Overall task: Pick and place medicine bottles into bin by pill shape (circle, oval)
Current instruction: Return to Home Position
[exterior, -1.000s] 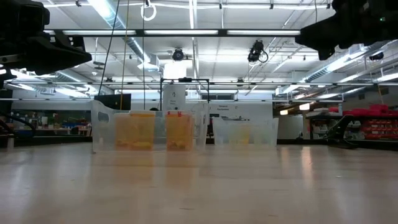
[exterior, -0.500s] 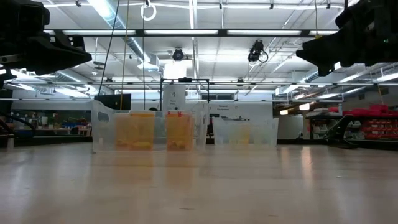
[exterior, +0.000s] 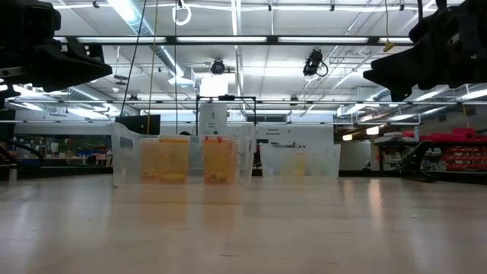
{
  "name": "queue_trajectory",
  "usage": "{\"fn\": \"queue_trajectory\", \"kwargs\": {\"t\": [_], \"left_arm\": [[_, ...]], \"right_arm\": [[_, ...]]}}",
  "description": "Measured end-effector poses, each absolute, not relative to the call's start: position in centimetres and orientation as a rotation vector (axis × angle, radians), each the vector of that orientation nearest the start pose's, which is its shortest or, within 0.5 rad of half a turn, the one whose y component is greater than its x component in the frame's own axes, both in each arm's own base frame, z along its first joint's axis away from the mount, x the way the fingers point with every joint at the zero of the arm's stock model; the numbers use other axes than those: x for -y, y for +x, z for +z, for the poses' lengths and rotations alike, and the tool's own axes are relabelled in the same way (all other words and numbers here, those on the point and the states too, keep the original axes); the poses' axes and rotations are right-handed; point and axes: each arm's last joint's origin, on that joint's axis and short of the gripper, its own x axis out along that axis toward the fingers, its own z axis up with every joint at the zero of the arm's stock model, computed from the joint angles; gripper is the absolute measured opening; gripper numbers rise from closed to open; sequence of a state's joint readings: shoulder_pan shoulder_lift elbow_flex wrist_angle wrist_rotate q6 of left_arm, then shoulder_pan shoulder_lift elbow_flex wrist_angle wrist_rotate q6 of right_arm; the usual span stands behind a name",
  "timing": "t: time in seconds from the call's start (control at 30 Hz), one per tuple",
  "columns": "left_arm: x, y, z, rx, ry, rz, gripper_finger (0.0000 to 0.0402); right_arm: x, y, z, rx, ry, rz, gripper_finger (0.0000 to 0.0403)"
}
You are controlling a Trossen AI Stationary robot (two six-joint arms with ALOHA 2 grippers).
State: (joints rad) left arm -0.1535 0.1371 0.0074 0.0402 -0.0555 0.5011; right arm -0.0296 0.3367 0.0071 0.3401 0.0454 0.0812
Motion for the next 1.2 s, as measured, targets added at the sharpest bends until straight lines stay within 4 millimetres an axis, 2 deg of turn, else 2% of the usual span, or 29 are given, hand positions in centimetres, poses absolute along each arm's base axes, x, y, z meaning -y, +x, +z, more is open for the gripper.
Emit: {"fn": "queue_trajectory", "kwargs": {"t": [0.3,1.2], "left_arm": [[1.45,10.45,15.87,-0.063,0.51,-0.118,0.0061],[1.45,10.45,15.88,-0.063,0.51,-0.118,0.0052]], "right_arm": [[0.52,11.9,17.3,0.024,0.095,-0.085,0.0162],[0.53,11.9,17.3,0.023,0.094,-0.088,0.0162]]}}
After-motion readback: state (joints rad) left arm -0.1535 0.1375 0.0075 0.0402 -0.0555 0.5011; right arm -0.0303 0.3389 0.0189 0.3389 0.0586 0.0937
